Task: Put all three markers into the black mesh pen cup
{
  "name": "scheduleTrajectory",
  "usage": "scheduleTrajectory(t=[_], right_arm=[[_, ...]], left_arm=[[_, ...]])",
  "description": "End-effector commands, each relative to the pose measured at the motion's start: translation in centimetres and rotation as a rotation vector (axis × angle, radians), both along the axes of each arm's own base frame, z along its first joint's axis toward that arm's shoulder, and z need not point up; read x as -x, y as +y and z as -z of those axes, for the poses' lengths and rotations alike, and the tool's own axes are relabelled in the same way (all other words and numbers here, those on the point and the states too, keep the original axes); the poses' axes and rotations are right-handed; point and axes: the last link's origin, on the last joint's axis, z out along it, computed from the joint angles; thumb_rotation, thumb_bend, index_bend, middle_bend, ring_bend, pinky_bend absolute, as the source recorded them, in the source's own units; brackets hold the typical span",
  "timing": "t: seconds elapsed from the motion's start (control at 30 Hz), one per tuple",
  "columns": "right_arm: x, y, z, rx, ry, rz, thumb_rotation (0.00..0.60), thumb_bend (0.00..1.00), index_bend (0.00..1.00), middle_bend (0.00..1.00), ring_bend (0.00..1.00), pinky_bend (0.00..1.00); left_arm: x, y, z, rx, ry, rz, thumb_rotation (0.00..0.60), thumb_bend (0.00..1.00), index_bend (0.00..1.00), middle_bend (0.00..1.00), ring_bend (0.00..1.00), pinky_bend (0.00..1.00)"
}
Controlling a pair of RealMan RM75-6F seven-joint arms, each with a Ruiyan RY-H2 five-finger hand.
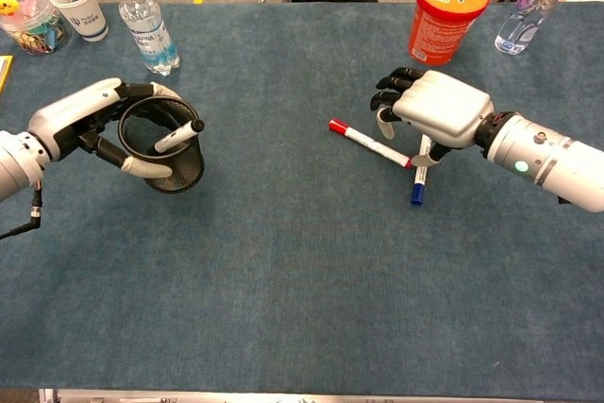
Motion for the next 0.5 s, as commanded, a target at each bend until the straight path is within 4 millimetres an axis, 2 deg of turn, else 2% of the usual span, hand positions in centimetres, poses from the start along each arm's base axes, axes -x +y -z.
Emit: scheduleTrajectory(t=[0.03,0.5], right_arm=[[-0.5,0.1,0.3,-0.010,-0.023,0.008,0.600,0.10,0.49,0.25,0.13,0.12],[0.4,3.1,-1.5,-0.104,0.006,-0.027,0.600,0.13,0.49,0.25,0.13,0.12]], left_arm=[[0.0,0.0,0.0,-0.001,-0.001,0.001,0.600,0.11,0.30,0.35,0.33,0.23],[0.3,-0.3,-0.4,-0.008,0.002,-0.006,0.600,0.11,0.30,0.35,0.33,0.23]])
